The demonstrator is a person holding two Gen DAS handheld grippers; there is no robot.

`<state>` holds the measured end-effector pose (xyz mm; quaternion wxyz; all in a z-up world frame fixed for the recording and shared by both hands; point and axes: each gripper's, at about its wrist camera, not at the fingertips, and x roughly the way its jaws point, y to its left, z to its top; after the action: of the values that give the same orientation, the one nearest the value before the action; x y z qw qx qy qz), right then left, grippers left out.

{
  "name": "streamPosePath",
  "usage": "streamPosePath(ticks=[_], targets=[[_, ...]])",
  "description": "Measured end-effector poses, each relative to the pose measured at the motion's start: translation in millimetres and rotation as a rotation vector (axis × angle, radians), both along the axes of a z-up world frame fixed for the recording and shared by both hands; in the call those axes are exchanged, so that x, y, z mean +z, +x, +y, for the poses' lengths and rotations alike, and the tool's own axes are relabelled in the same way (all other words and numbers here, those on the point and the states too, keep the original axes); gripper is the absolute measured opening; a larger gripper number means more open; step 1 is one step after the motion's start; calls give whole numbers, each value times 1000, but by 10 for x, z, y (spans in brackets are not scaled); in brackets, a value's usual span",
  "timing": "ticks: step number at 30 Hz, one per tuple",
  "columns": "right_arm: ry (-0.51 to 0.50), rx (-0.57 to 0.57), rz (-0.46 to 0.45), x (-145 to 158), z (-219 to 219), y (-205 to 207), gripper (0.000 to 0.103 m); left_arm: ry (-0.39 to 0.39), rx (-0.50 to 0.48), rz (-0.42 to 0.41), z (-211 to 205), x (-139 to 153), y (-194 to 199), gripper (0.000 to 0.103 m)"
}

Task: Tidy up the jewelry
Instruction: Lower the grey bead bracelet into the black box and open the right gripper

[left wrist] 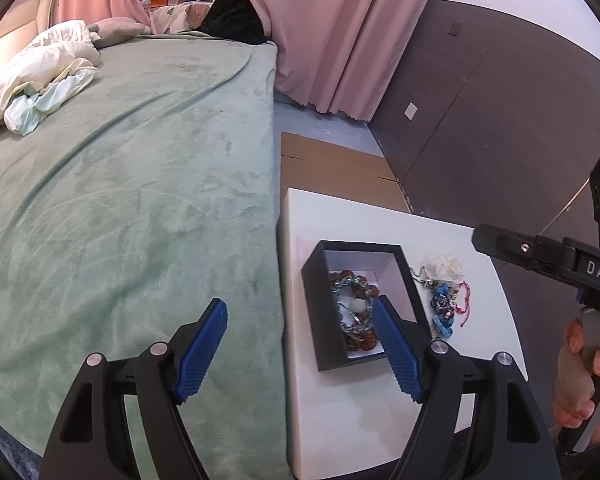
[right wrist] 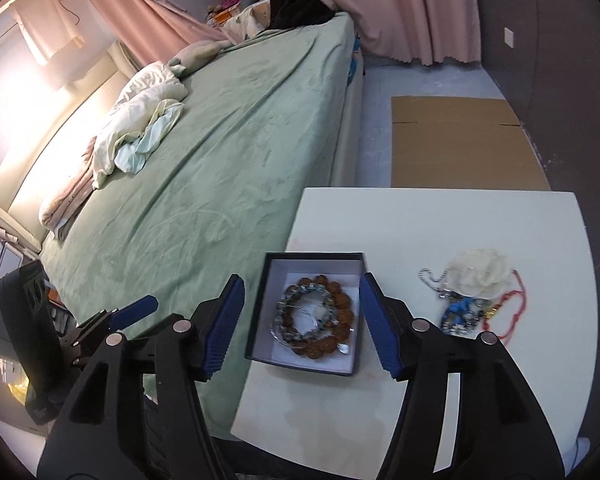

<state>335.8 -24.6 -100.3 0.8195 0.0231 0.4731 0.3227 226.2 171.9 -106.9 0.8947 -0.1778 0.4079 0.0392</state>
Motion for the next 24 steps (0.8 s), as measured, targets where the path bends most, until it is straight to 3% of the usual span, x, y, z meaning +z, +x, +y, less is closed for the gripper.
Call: streamPosePath(ticks=[10, 13, 24], targets=[[27, -102, 10, -44, -628, 32, 60, 6, -65, -3, -338, 5, 166, 73], [39, -151, 21, -84, -866, 57, 66, 11, -89, -5, -468, 10, 229, 74], [68, -251, 62, -239, -1467, 147, 72, 29, -190, 0, -1001, -6, 509, 74]])
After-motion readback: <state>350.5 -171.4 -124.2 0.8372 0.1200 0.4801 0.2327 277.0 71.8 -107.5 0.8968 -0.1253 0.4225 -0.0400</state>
